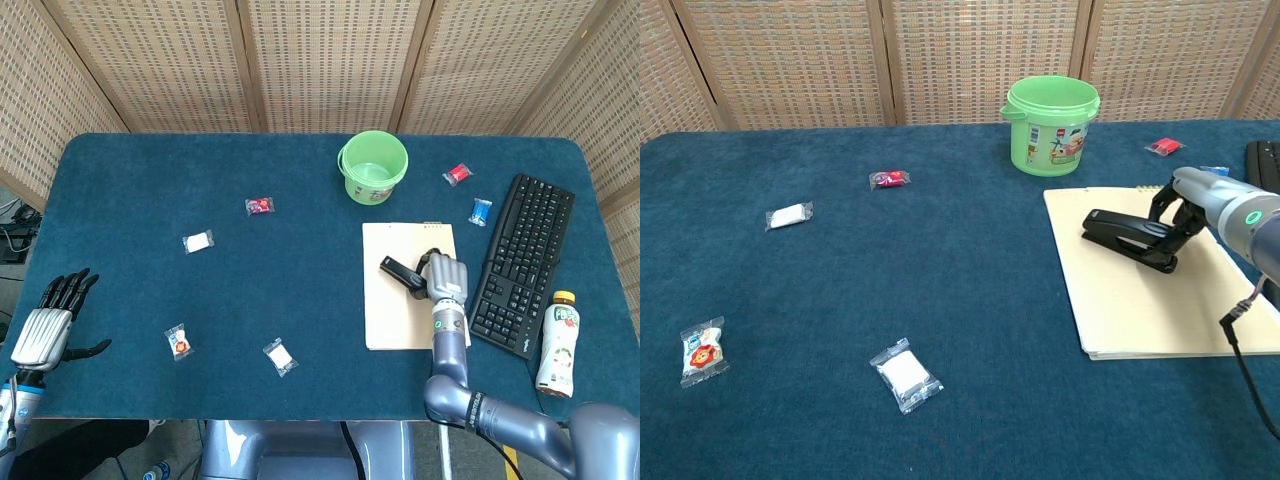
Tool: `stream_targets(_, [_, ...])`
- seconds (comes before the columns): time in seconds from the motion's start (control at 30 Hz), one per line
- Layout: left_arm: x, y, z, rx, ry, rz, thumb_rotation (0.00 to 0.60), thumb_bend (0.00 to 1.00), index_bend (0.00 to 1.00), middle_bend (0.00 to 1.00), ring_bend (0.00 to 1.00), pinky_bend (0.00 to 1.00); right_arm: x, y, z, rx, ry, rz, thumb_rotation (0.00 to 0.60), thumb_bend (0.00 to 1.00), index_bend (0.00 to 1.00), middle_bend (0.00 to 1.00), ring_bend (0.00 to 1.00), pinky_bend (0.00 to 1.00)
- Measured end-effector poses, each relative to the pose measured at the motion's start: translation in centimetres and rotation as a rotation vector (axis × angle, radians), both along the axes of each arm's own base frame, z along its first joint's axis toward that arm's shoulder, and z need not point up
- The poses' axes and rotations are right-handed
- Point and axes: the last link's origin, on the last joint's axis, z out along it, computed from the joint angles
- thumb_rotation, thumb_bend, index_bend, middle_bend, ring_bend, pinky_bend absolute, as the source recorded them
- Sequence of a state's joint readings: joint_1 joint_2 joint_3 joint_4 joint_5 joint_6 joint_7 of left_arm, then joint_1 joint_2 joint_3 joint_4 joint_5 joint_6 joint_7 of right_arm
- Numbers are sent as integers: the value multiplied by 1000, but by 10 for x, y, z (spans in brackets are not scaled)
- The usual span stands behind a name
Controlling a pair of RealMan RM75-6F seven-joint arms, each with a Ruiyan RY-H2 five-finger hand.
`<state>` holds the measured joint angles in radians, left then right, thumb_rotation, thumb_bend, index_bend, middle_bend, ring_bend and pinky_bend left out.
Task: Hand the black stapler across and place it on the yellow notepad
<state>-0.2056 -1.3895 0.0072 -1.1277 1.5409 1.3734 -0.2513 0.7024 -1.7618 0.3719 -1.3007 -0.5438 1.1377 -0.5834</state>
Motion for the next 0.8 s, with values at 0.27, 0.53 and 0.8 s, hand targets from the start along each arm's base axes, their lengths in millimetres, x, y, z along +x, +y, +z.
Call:
stream_targets(0.27, [0, 0, 0, 2, 0, 0, 600, 189, 0, 0, 0, 0, -6, 4, 8, 20, 49, 5, 600, 199, 123, 0, 0, 0])
stream_targets(0.53, [0, 0, 1, 8, 0, 2, 600, 189, 0, 0, 0, 0, -12, 5, 24, -33, 98, 42, 600, 144, 0, 0, 0, 0])
stream_targets(0.8, [3, 2, 7, 38, -9, 2, 600, 189, 0, 0, 0, 0, -31, 23, 62, -119, 107, 116, 600, 131, 0, 0, 0, 0])
